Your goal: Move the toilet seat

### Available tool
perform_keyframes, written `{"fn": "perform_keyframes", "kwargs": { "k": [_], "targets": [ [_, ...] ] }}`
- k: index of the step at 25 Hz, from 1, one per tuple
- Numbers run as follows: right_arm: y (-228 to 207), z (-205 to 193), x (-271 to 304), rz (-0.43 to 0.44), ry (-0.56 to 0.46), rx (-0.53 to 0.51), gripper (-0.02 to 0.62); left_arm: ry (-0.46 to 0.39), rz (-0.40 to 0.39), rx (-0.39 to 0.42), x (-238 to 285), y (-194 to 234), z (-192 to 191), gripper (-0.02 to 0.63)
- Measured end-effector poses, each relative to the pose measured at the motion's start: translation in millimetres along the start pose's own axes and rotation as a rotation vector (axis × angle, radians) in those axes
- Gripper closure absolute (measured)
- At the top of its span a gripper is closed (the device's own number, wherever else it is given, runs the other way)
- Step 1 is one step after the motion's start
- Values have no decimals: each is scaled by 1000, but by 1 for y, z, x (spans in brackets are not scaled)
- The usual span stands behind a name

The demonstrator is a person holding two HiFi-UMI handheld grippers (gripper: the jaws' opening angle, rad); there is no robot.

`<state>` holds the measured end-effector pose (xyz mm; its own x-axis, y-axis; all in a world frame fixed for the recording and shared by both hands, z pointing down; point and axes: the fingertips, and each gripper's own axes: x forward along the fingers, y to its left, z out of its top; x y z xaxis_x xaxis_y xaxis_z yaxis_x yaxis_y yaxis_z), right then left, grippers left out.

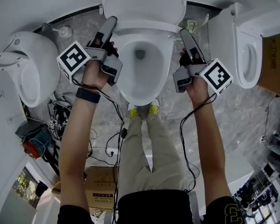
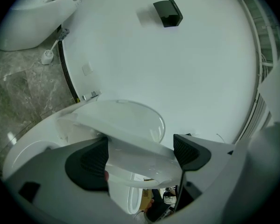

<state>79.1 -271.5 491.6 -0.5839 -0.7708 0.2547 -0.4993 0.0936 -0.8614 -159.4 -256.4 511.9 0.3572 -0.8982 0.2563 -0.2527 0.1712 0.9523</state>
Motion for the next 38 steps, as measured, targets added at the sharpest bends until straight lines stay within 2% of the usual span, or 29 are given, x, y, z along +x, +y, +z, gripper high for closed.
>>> {"fn": "perform_keyframes", "kwargs": {
  "k": [5,8,20,28,34,38],
  "targets": [
    [-1,9,14,0,-1,9,183,-4,-30,-20,14,-5,8,173],
    [1,15,20,6,-14,3,183,-12,-21,-13,20,-5,14,173],
    [1,15,22,-20,3,-33,189,-7,-17,-19,18,-5,14,173],
    [5,20,25,-23,16,-59,190,-32,-49,-23,18,-9,16,173],
    [2,26,36,-41,4,-68,190,-11,-41,76,23,-9,18,175],
    [-4,47,67,-56,7,-63,192,-9,-27,111,54,-13,26,175]
  ]
}}
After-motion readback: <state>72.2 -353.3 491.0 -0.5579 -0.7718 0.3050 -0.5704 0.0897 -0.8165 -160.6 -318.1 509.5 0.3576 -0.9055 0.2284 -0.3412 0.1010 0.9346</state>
